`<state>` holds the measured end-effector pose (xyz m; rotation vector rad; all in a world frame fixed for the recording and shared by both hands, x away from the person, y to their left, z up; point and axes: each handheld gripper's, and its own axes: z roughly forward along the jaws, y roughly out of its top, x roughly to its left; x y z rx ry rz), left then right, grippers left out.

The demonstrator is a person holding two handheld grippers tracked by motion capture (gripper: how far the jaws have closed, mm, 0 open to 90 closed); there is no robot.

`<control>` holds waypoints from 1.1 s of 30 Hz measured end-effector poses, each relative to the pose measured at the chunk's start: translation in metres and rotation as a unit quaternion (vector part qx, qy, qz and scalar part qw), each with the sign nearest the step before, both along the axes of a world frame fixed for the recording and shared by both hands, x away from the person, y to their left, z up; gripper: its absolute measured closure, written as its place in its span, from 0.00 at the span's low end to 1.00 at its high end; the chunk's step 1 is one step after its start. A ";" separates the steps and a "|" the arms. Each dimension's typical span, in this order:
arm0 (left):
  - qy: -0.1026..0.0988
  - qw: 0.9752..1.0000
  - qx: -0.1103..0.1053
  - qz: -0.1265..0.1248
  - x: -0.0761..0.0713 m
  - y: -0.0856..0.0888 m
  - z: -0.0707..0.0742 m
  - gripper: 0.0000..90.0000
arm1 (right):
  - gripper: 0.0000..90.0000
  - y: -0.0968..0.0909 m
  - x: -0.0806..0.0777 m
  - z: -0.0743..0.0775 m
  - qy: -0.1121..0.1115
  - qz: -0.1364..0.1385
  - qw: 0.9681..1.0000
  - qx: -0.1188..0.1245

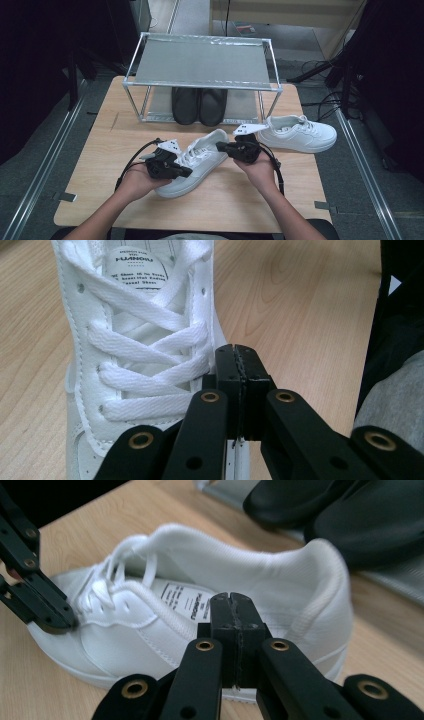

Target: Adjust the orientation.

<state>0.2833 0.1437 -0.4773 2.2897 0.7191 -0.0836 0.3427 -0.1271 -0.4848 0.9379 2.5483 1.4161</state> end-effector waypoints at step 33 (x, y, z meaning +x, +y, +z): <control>-0.005 1.000 0.006 0.013 0.019 0.015 -0.002 1.00 | 1.00 -0.004 -0.007 -0.002 0.029 0.026 0.999 -0.001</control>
